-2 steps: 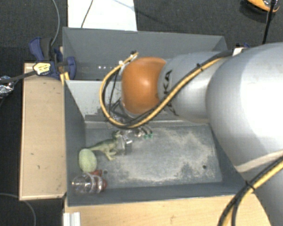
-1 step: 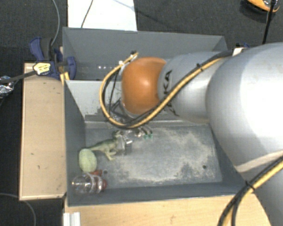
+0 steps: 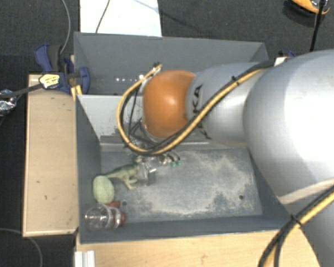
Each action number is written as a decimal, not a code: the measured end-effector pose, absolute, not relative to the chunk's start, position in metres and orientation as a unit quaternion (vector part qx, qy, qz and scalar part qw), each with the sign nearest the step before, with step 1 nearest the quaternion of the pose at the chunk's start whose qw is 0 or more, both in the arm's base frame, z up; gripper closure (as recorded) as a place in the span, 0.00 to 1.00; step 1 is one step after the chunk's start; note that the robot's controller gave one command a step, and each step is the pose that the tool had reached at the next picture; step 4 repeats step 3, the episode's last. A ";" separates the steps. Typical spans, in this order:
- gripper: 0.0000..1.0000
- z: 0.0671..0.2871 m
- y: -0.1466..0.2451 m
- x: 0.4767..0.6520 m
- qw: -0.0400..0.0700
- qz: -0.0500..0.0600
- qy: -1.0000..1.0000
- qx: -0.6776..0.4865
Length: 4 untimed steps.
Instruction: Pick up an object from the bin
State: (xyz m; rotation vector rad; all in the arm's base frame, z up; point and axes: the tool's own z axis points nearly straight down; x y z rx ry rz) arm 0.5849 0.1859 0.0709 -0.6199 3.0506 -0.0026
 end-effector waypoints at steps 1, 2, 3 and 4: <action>1.00 0.071 0.196 0.575 0.015 -0.004 0.911 -0.413; 1.00 0.071 0.196 0.575 0.015 -0.004 0.911 -0.412; 1.00 0.075 0.191 0.578 0.017 -0.003 0.907 -0.420; 1.00 0.075 0.191 0.578 0.017 -0.003 0.907 -0.420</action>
Offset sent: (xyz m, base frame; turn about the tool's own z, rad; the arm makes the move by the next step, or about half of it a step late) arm 0.0000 0.0000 0.0000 0.0000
